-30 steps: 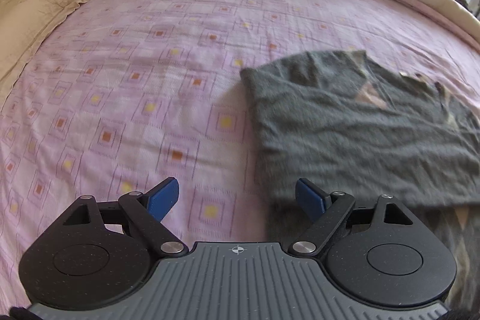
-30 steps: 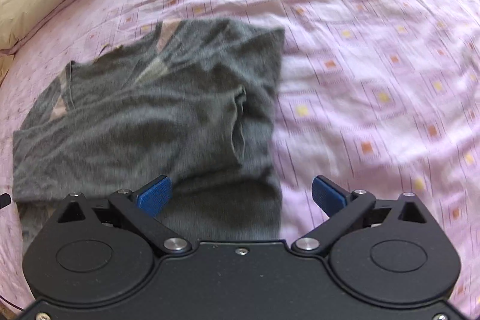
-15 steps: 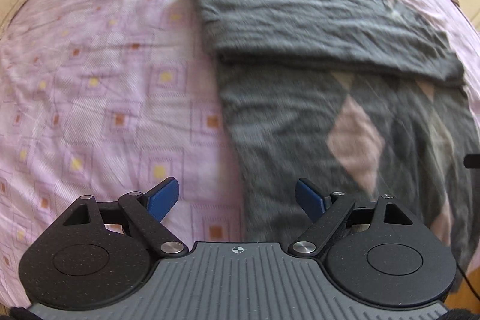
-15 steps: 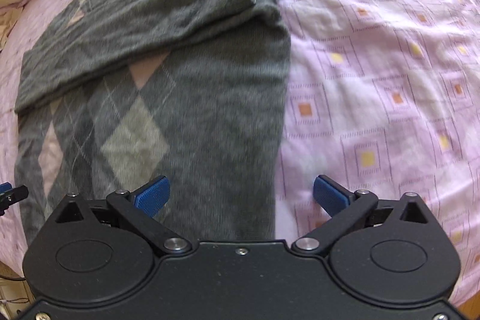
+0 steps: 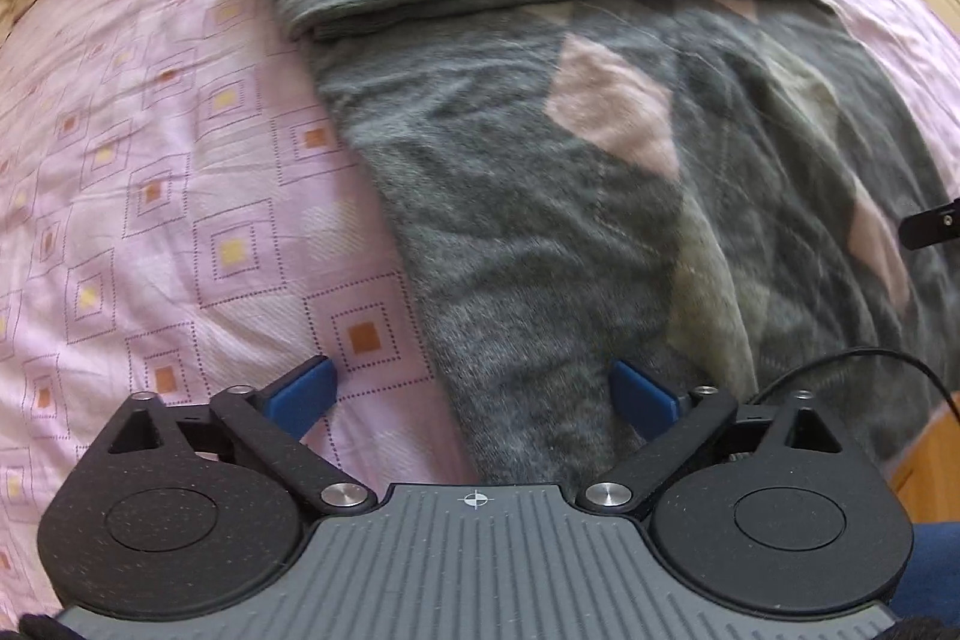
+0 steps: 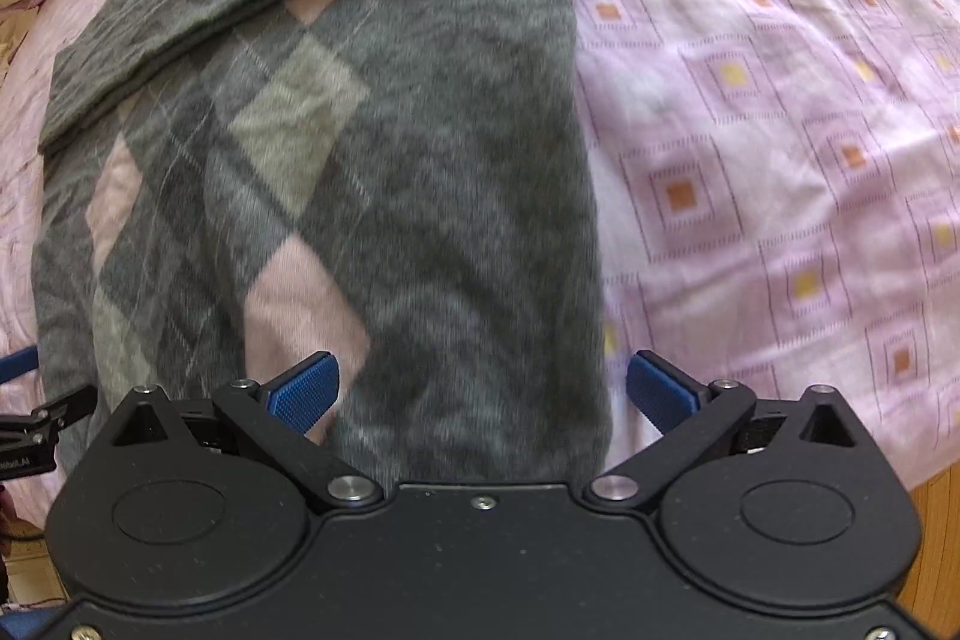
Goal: Fold small clothes
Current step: 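Open the right gripper and withdraw both grippers from the sweater, then move both grippers to the sweater hem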
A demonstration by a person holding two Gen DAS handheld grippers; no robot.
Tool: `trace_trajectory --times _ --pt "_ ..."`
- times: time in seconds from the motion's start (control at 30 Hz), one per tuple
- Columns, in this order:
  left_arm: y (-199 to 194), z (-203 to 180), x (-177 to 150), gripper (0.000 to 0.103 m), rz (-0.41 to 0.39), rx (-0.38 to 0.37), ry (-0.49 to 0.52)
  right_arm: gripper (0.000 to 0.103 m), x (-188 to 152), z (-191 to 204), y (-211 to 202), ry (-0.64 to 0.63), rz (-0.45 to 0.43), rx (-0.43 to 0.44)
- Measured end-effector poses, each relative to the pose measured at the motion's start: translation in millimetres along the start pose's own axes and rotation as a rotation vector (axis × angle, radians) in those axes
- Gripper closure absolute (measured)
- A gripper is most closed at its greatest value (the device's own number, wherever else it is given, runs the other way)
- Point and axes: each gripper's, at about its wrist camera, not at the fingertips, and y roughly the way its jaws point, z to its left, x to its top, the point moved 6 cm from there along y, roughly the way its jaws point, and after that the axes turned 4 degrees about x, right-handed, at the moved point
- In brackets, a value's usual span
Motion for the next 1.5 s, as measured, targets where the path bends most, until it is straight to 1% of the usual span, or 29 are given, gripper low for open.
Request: trace_trajectory --times 0.1,0.27,0.4,0.5,0.57,0.63,0.73,0.83,0.93,1.07,1.17,1.23,1.27,1.5 --pt "-1.4 -1.5 -2.1 0.000 -0.017 0.010 -0.003 0.000 -11.5 -1.3 -2.3 -0.024 -0.010 0.003" --pt "-2.6 -0.1 -5.0 0.000 -0.029 0.026 -0.049 0.000 -25.3 -3.9 -5.2 -0.118 -0.039 0.026" --pt "-5.7 -0.9 -8.8 0.000 -0.020 0.045 -0.112 0.000 -34.3 -7.1 -9.6 -0.185 -0.085 0.066" --pt "-11.0 -2.4 -19.2 0.001 0.005 0.052 -0.184 0.000 -35.3 -12.7 -15.1 -0.191 -0.104 0.128" --pt "-13.4 -6.3 -26.9 0.001 0.018 0.048 -0.207 0.000 -40.2 -24.0 -23.6 -0.211 -0.097 0.164" --pt "-17.5 -11.9 -33.8 0.001 0.015 0.060 -0.197 0.000 -39.0 -17.9 -18.6 -0.252 -0.084 0.183" --pt "-22.5 -17.2 -45.1 0.001 0.030 0.046 -0.234 0.000 -40.4 -15.8 -18.6 -0.332 -0.071 0.188" --pt "-27.6 -20.5 -54.7 0.001 0.030 0.049 -0.262 0.000 -45.6 -12.7 -19.0 -0.406 -0.064 0.188" --pt "-31.2 -26.4 -60.4 0.002 0.024 0.049 -0.262 0.000 -47.9 -13.0 -21.0 -0.438 -0.051 0.200" --pt "-37.6 -33.3 -65.1 0.003 0.002 0.028 -0.248 0.000 -50.0 -15.8 -26.0 -0.421 -0.023 0.234" --pt "-42.8 -35.6 -66.3 0.013 -0.025 -0.014 -0.272 0.000 -55.1 -20.3 -30.8 -0.398 -0.018 0.278" --pt "-44.2 -37.2 -65.9 0.016 -0.032 -0.034 -0.286 0.001 -58.8 -24.8 -32.2 -0.379 -0.016 0.295" --pt "-44.6 -37.0 -66.3 0.018 -0.033 -0.036 -0.291 0.003 -60.4 -27.3 -32.9 -0.366 -0.015 0.304" --pt "-43.8 -41.7 -61.6 0.020 -0.026 -0.050 -0.307 0.013 -62.1 -36.9 -36.3 -0.292 -0.038 0.370"
